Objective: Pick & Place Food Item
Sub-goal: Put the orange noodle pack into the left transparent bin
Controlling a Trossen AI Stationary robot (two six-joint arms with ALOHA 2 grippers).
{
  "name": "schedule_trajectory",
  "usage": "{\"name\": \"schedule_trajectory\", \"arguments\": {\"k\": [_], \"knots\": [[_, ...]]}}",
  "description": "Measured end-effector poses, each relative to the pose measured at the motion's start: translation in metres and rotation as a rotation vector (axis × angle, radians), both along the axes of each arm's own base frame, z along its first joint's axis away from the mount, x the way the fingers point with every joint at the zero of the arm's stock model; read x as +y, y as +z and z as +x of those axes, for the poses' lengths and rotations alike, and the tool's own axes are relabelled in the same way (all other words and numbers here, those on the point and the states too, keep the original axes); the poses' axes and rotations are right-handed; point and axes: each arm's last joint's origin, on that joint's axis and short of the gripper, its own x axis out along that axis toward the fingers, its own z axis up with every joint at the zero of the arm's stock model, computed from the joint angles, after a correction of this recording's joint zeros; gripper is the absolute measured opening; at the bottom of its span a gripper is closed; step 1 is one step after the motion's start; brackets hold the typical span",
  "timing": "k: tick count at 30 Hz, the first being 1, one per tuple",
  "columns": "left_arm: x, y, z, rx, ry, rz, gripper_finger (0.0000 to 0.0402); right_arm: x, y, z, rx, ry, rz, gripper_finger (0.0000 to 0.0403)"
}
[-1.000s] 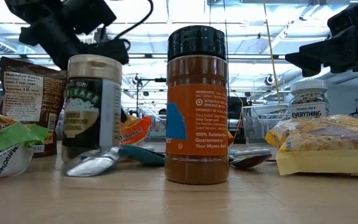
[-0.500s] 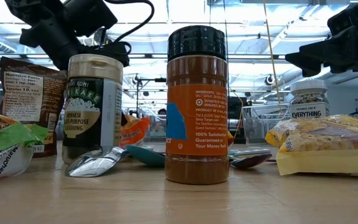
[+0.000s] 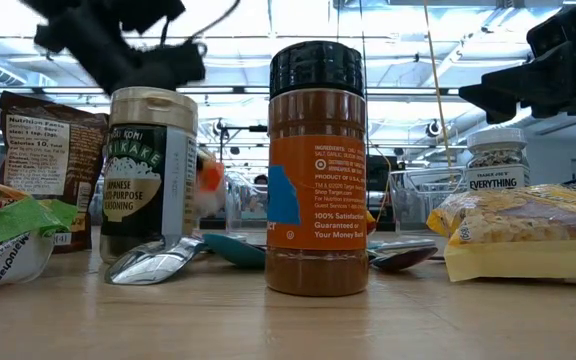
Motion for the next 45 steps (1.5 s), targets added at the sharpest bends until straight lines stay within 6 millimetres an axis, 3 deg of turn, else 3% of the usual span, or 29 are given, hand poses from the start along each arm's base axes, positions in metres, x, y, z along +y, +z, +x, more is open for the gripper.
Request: {"name": "schedule_trajectory", "arguments": {"k": [5,10,15,20,25,30,34,45], "knots": [[0.009,0.05,-0.008,-0.007,0.028,0.091,0.0018,0.0,0.0,0.0,0.0,-0.001,0.0,0.021],[0.022,0.101,-0.022,0.027,0.115,0.291,0.0005,0.0,0.0,0.0,0.0,0.0,0.0,0.021],[0.047,0.121,-0.042,0.174,0.357,0.55,0.0011,0.0,0.0,0.0,0.0,0.0,0.0,0.021],[0.082,0.108,-0.056,0.297,0.517,0.563,0.0007,0.0,0.0,0.0,0.0,0.0,0.0,0.021],[0.117,0.075,-0.068,0.49,0.567,0.598,0.0016,0.0,0.0,0.0,0.0,0.0,0.0,0.021],[0.147,0.038,-0.079,0.66,0.552,0.637,0.0004,0.0,0.0,0.0,0.0,0.0,0.0,0.021],[0.165,0.014,-0.086,0.758,0.532,0.653,0.0018,0.0,0.0,0.0,0.0,0.0,0.0,0.021],[0.195,-0.012,-0.088,1.014,0.294,0.717,0.0006,0.0,0.0,0.0,0.0,0.0,0.0,0.021]]}}
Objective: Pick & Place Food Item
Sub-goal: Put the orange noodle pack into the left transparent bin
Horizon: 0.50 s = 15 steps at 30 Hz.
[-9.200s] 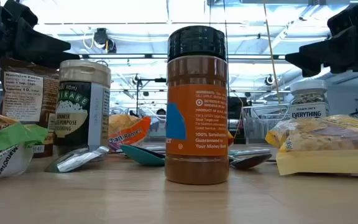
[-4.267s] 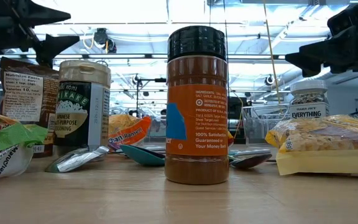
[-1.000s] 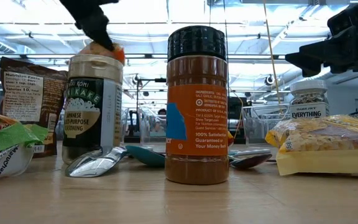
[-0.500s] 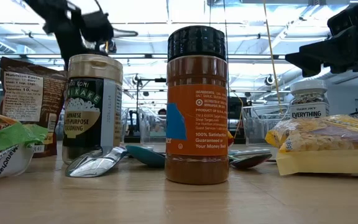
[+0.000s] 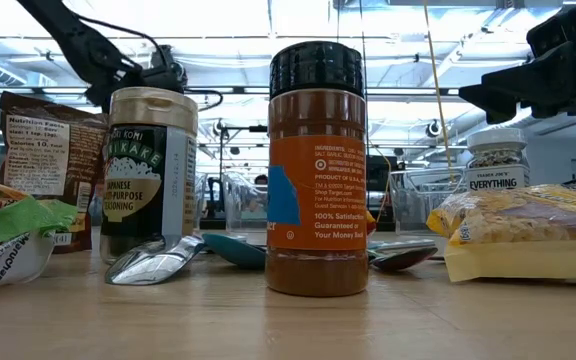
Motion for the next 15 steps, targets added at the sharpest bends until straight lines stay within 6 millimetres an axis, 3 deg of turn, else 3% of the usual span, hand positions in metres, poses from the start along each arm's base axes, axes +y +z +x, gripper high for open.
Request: {"name": "schedule_trajectory", "arguments": {"k": [15], "knots": [[0.009,-0.024,0.007,0.121,-0.011,-0.035,0.0123,0.0,0.0,0.0,0.0,0.0,0.0,0.021]]}}
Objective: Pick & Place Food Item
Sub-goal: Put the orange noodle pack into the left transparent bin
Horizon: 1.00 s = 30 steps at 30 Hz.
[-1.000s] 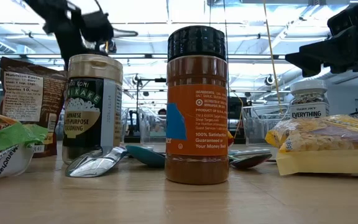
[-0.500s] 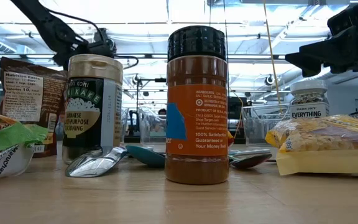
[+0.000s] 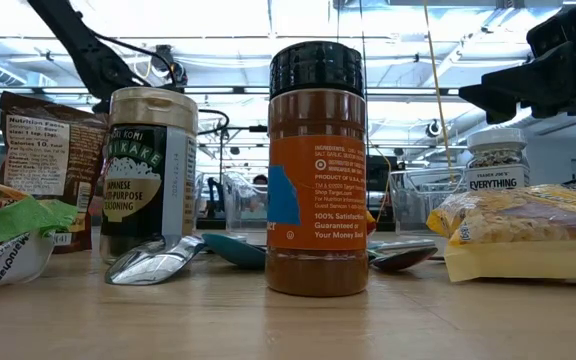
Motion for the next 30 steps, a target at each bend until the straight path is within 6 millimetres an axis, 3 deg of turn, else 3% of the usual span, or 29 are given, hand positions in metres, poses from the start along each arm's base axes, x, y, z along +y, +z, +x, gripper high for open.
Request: {"name": "schedule_trajectory", "arguments": {"k": [9,14,21,30], "knots": [[0.0047,0.0056,0.0013,-0.002,0.064,0.117,0.0235,0.0,0.0,0.0,0.0,0.0,0.0,0.021],[0.0048,0.0054,0.0013,-0.029,0.071,0.117,0.027,0.0,0.0,0.0,0.0,0.0,0.0,0.021],[0.0047,0.0043,0.0026,-0.138,0.089,0.105,0.0286,0.0,0.0,0.0,0.0,0.0,0.0,0.021],[0.0028,0.0002,0.0083,-0.599,0.219,0.015,0.0272,0.0,0.0,0.0,0.0,0.0,0.0,0.021]]}}
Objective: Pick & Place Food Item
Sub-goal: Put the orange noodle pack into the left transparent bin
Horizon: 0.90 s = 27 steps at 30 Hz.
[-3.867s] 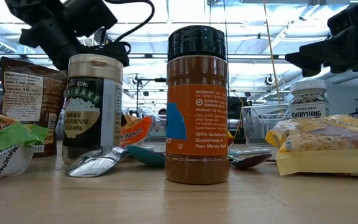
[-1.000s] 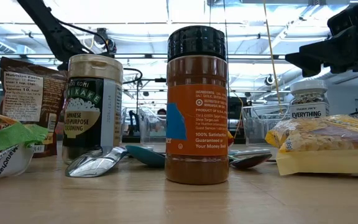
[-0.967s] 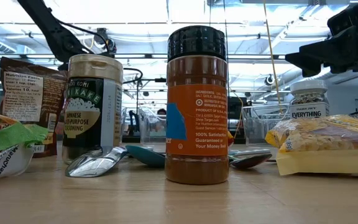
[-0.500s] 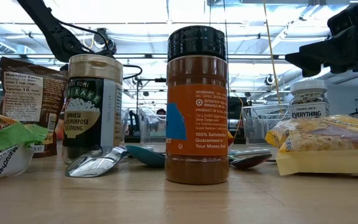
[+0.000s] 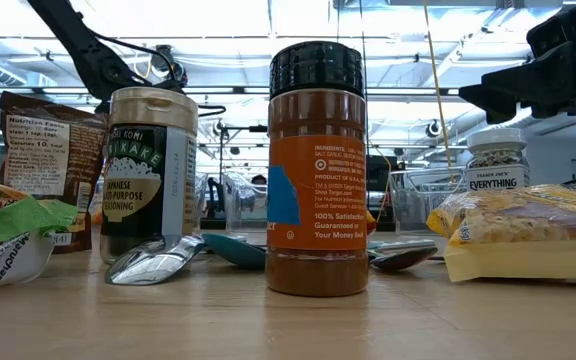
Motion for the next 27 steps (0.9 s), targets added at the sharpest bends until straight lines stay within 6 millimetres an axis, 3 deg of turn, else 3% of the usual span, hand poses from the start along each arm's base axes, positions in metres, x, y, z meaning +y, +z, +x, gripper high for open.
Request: {"name": "schedule_trajectory", "arguments": {"k": [9,14,27], "knots": [[-0.001,-0.001,-0.004,-0.366,0.375,0.048,0.025,0.0,0.0,0.0,0.0,0.0,0.0,0.021],[0.001,-0.006,-0.012,-0.512,0.521,-0.033,0.0222,0.0,0.0,0.0,0.0,0.0,0.0,0.021],[0.008,-0.006,-0.02,-0.503,0.529,-0.065,0.0103,0.0,0.0,0.0,0.0,0.0,0.0,0.021]]}}
